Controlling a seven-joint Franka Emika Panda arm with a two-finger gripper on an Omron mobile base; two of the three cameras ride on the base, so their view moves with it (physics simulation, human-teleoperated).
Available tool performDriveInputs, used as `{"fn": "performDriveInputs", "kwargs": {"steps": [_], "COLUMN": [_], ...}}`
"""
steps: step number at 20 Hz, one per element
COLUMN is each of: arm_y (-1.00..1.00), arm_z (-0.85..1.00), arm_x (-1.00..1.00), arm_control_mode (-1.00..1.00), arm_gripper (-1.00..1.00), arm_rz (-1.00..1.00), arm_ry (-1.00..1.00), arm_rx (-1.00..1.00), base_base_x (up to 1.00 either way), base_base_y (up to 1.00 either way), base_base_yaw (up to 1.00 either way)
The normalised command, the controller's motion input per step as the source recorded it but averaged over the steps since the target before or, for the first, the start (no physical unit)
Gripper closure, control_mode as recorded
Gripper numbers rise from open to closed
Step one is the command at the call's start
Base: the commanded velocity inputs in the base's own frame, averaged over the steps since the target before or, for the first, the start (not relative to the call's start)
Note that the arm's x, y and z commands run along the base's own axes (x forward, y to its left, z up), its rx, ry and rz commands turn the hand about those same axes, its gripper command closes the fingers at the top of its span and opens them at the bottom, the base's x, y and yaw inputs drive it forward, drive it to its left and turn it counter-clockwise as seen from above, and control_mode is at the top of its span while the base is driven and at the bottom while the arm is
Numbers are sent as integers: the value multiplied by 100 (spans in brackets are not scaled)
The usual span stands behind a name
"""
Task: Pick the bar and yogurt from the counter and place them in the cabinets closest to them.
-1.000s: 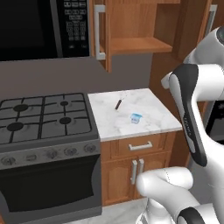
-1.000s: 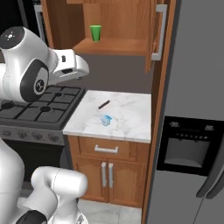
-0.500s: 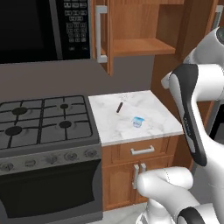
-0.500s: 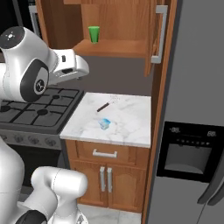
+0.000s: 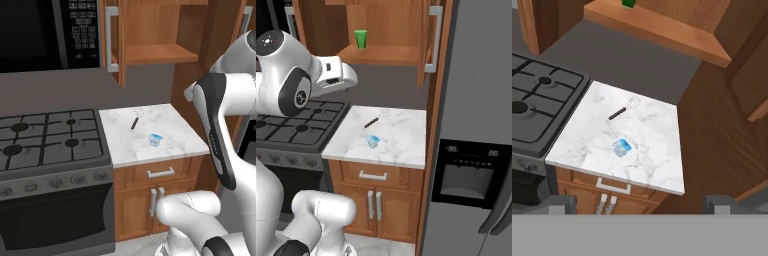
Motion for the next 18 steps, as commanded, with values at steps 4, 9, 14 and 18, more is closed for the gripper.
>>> {"fn": "performDriveInputs", "kwargs": {"steps": [4,9,14,18], "arm_y": [0,0,0,0], "arm_z": [0,0,0,0], "arm_x": [0,0,0,0], "arm_control_mode": [100,100,100,100], "arm_gripper": [-100,-100,-100,-100], "arm_rz": [0,0,0,0], "arm_ry": [0,0,0,0], "arm_rx": [0,0,0,0], "base_base_x": [16,11,1,7], "base_base_y": [-32,-22,-6,-1], "base_base_yaw": [0,0,0,0]}}
